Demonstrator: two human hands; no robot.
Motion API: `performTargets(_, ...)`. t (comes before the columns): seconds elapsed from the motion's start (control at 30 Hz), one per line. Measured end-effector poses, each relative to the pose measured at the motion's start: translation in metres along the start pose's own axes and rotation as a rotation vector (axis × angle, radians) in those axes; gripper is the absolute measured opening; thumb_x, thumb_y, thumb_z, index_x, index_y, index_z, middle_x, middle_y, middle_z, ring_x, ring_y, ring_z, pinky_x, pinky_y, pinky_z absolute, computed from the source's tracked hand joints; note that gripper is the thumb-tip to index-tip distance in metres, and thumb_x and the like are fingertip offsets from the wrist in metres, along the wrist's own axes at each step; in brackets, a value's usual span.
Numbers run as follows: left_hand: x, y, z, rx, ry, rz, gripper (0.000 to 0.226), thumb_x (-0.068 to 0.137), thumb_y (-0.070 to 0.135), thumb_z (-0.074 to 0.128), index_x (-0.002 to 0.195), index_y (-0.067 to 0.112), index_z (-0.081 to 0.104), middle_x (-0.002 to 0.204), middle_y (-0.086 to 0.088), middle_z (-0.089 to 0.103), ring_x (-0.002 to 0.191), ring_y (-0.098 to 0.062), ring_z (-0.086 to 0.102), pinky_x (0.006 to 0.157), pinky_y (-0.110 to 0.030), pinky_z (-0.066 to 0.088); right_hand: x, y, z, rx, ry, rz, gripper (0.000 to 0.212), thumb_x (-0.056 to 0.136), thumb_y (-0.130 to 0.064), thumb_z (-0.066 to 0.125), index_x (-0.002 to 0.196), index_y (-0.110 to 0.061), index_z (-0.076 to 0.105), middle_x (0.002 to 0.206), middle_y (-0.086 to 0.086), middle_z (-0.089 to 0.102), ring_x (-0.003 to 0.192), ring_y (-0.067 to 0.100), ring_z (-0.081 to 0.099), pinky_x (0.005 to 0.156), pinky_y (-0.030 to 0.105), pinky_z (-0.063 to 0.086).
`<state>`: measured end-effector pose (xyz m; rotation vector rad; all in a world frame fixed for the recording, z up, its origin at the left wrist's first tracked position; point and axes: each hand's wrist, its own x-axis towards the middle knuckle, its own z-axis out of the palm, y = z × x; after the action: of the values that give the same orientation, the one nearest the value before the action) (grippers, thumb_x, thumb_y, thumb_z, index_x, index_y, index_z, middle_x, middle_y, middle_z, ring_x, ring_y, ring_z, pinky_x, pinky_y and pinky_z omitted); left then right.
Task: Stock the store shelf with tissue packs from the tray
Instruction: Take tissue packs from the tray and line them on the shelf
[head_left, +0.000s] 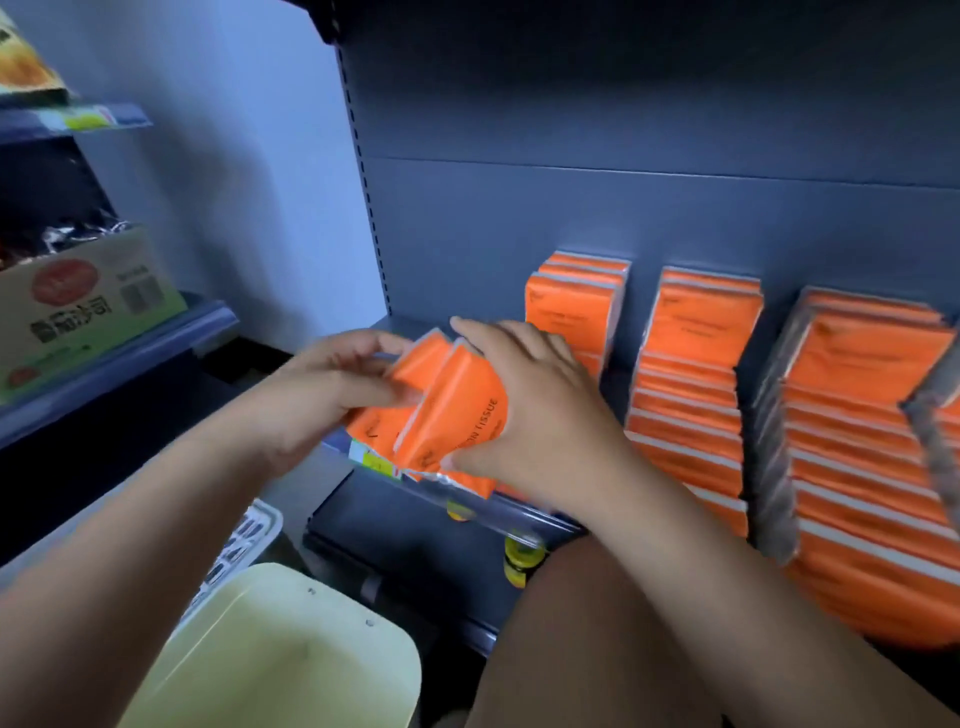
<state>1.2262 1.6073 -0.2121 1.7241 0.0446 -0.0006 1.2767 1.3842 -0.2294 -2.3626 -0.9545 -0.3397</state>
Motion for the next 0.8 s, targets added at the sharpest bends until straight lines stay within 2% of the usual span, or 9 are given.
performTargets(0.1,0.030,0.031,0.030,0.068,-0.073,0.077,0.045,0.071,-0.001,0.082,0.113,0.010,0.072,0.103,-0.015,0.077,0.086,-0.023,0.073,0.075,-0.030,0.058,-0.010,0.027,-0.027,-0.025,0.152,0.058,0.099,0.055,-0.053,0.090,0.142,-0.041,0.044,0.136,-0.016,0.054,0.121,0.017,0.047,0.104,0.034,0.040)
performTargets(0.23,0.065,0.062,0.067,0.152,-0.119,0.167,0.038,0.085,-0.012,0.070,0.119,0.005,0.069,0.103,-0.014,0.077,0.085,-0.021,0.073,0.071,-0.026,0.058,-0.030,0.072,-0.056,0.237,0.279,0.244,0.084,0.067,-0.040,0.093,0.136,-0.036,0.046,0.128,-0.017,0.058,0.122,0.009,0.053,0.102,0.028,0.043)
performTargets(0.33,0.087,0.073,0.093,0.225,-0.141,0.213,0.037,0.086,-0.012,0.071,0.119,0.006,0.070,0.106,-0.011,0.077,0.089,-0.019,0.074,0.072,-0.026,0.058,-0.047,0.104,-0.079,0.377,0.383,0.358,0.065,0.075,-0.029,0.090,0.128,-0.031,0.054,0.104,-0.025,0.065,0.098,-0.011,0.063,0.083,0.011,0.047)
performTargets(0.37,0.095,0.074,0.101,0.259,-0.142,0.225,0.038,0.086,-0.011,0.071,0.119,0.008,0.070,0.106,-0.009,0.077,0.089,-0.017,0.074,0.071,-0.026,0.059,-0.050,0.115,-0.086,0.380,0.425,0.386,0.060,0.074,-0.028,0.091,0.124,-0.029,0.057,0.101,-0.024,0.066,0.094,-0.012,0.064,0.080,0.012,0.048)
performTargets(0.47,0.117,0.078,0.124,0.378,-0.149,0.291,0.038,0.085,-0.010,0.073,0.117,0.012,0.073,0.102,-0.003,0.074,0.086,-0.013,0.071,0.075,-0.033,0.059,-0.061,0.151,-0.104,0.232,0.562,0.483,0.046,0.071,-0.033,0.091,0.106,-0.026,0.062,0.094,-0.015,0.066,0.090,0.002,0.064,0.081,0.025,0.050)
performTargets(0.57,0.138,0.079,0.143,0.484,-0.134,0.337,0.036,0.084,-0.007,0.076,0.115,0.012,0.074,0.104,-0.009,0.074,0.085,-0.014,0.068,0.075,-0.031,0.057,-0.075,0.177,-0.112,0.152,0.710,0.558,0.036,0.074,-0.020,0.086,0.076,-0.016,0.051,0.071,-0.010,0.049,0.068,0.000,0.051,0.067,0.013,0.038)
performTargets(0.63,0.153,0.080,0.155,0.530,-0.141,0.354,0.037,0.083,-0.007,0.077,0.115,0.013,0.074,0.106,-0.009,0.075,0.088,-0.014,0.069,0.075,-0.027,0.057,-0.083,0.189,-0.114,0.137,0.771,0.579,0.034,0.074,-0.016,0.084,0.074,-0.009,0.050,0.071,-0.005,0.052,0.073,0.006,0.055,0.069,0.015,0.040)
performTargets(0.7,0.165,0.079,0.168,0.561,-0.145,0.388,0.038,0.082,-0.007,0.078,0.114,0.014,0.074,0.105,-0.007,0.076,0.089,-0.013,0.069,0.083,-0.028,0.058,-0.090,0.200,-0.116,0.134,0.781,0.606,0.034,0.075,-0.023,0.084,0.078,-0.008,0.053,0.079,-0.001,0.057,0.082,0.015,0.059,0.072,0.020,0.044)
performTargets(0.8,0.180,0.075,0.191,0.657,-0.115,0.463,0.038,0.081,-0.001,0.082,0.110,0.022,0.074,0.100,0.006,0.073,0.092,-0.008,0.068,0.089,-0.023,0.052,-0.098,0.213,-0.123,0.178,0.803,0.650,0.034,0.076,-0.027,0.082,0.084,-0.006,0.057,0.082,-0.003,0.061,0.080,0.014,0.062,0.069,0.018,0.045)
